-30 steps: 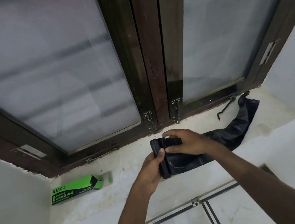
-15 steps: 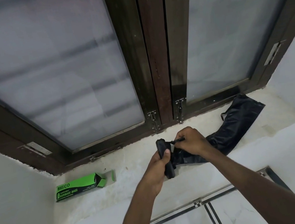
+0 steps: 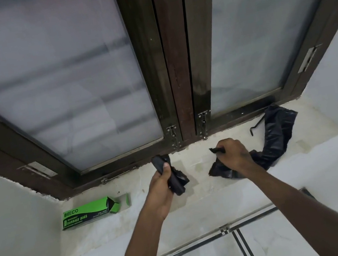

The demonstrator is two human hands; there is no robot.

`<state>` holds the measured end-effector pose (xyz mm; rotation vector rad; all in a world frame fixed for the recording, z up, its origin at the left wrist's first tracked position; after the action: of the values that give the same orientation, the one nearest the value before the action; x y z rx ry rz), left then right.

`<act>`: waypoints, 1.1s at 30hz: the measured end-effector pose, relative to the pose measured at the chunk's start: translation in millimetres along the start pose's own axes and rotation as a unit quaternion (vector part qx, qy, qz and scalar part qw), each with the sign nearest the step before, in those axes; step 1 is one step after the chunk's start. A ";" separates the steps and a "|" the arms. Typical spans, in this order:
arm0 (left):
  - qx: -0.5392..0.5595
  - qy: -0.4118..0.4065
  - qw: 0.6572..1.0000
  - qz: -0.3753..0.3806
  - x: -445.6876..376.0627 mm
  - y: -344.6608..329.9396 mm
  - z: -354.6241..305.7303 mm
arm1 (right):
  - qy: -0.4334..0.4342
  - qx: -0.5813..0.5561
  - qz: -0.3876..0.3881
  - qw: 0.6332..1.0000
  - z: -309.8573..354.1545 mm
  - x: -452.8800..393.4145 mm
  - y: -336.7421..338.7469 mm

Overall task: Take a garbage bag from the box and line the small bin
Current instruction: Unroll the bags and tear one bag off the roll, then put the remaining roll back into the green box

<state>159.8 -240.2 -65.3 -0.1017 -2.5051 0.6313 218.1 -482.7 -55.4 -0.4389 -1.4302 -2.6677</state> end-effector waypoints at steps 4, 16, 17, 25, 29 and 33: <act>0.051 0.048 0.997 -0.037 4.0 3.4 0.8 | 0.072 -0.039 0.035 0.996 8.0 -4.8 -4.9; 0.042 0.028 0.997 -0.052 11.6 7.1 6.4 | 0.182 0.078 -0.179 0.964 43.8 36.7 20.1; 0.040 0.026 0.997 -0.053 12.1 7.3 6.5 | 0.208 0.030 -0.171 0.963 48.4 43.9 18.2; 0.082 -0.019 0.996 -0.005 20.2 3.1 -10.9 | 0.144 -0.371 0.210 0.893 71.4 59.7 -61.4; 0.075 -0.046 0.996 0.005 27.5 14.9 -20.2 | 0.148 -0.446 0.197 0.860 82.9 54.1 -64.8; -0.007 -0.097 0.995 -0.006 41.0 36.9 -34.2 | 0.170 -0.481 0.199 0.836 100.8 50.3 -62.2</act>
<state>141.0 -185.0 -36.6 -0.0317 -2.6950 0.6454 178.4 -361.5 -38.1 -0.2352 0.1784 -2.6843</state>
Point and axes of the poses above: each hand's wrist, its own x-axis away from the middle knuckle, its own y-axis out of the back of the hand, z = x × y, the point moved 8 cm from there along -x, towards the middle knuckle, and after that the axes turned 9 degrees about z, right-handed, at the moved point
